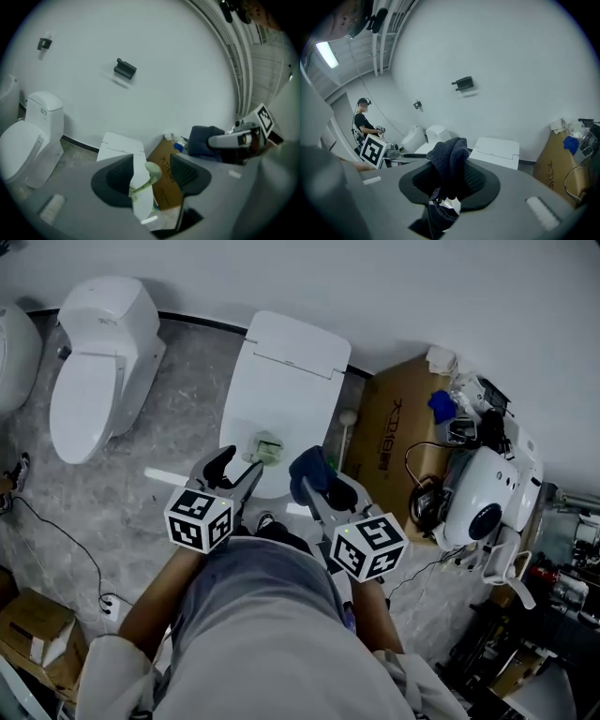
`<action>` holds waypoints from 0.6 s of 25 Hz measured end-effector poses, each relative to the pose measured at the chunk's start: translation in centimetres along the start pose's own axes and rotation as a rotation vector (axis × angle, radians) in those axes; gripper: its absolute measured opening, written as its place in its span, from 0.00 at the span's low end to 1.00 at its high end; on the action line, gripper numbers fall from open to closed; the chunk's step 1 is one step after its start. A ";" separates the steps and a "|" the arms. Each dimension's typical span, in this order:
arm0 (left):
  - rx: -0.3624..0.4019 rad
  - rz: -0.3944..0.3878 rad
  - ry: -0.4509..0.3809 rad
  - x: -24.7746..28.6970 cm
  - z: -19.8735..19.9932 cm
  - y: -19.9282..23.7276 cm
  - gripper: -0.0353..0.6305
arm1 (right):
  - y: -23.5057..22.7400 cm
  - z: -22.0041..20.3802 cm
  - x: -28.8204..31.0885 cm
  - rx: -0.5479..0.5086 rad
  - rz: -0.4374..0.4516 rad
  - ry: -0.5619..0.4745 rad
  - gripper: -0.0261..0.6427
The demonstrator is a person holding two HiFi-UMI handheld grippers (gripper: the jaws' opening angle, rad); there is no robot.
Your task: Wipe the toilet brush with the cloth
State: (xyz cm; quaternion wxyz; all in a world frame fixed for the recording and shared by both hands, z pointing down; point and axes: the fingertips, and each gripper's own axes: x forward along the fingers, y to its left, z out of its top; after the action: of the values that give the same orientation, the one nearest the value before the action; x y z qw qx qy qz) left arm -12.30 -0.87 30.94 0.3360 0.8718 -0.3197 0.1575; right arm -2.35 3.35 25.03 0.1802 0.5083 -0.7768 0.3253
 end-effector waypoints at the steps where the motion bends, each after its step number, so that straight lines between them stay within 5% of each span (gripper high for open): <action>1: 0.009 -0.022 0.017 0.2 0.0 0.3 0.05 | -0.1 0.3 0.6 -0.008 -0.010 0.012 0.20; 15: 0.038 -0.221 0.082 1.2 -0.3 1.5 0.05 | -3.2 2.1 9.7 0.008 0.063 0.081 0.20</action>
State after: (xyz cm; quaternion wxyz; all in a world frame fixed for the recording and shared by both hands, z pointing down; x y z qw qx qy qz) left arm -12.35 -2.06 32.47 0.3477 0.9007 -0.2046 0.1611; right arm -3.42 -5.53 30.46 0.1994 0.4706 -0.7832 0.3541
